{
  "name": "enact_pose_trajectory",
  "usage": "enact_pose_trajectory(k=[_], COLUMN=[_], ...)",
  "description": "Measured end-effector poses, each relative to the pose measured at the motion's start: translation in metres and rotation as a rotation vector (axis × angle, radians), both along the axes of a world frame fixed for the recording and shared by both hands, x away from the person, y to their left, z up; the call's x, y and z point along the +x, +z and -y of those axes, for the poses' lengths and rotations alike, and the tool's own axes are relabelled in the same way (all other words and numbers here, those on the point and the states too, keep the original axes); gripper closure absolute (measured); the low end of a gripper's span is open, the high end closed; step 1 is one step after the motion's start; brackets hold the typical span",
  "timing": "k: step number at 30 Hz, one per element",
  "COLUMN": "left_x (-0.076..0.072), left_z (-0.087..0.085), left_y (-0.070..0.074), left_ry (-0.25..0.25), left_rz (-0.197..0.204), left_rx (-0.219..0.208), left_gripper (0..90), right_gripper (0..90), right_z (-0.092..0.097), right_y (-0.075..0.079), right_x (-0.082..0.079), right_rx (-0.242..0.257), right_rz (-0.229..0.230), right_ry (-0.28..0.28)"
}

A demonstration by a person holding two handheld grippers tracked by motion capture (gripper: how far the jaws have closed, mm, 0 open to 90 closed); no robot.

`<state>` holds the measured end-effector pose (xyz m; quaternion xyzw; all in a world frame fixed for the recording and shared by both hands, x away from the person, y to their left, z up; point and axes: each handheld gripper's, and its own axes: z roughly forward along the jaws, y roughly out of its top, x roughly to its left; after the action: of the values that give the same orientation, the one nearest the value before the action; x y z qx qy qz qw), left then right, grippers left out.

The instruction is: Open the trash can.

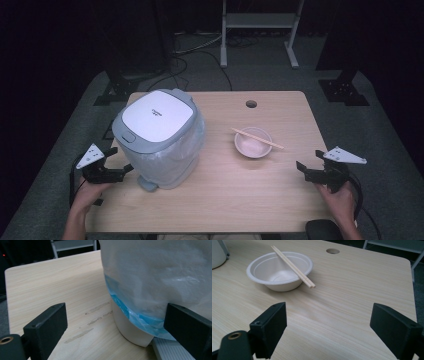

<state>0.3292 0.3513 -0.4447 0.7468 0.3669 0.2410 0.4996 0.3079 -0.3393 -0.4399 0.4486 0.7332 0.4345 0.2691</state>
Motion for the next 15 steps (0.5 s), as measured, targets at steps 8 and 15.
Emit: enact_pose_trajectory(k=[8,15], left_x=[0.0013,0.0034], left_z=[-0.0004,0.0062], left_y=[-0.0021,-0.0034], left_ry=[-0.030,-0.073], left_rz=[-0.012,-0.017], left_rx=[-0.024,-0.024], left_gripper=[4.4,4.3], right_gripper=[12.7,12.7], right_z=[-0.0006,0.0007], right_y=[-0.0003,0.0000], right_x=[0.0005,0.0003], right_rx=[-0.002,0.002], right_rz=[-0.004,-0.006], right_ry=[0.004,-0.001])
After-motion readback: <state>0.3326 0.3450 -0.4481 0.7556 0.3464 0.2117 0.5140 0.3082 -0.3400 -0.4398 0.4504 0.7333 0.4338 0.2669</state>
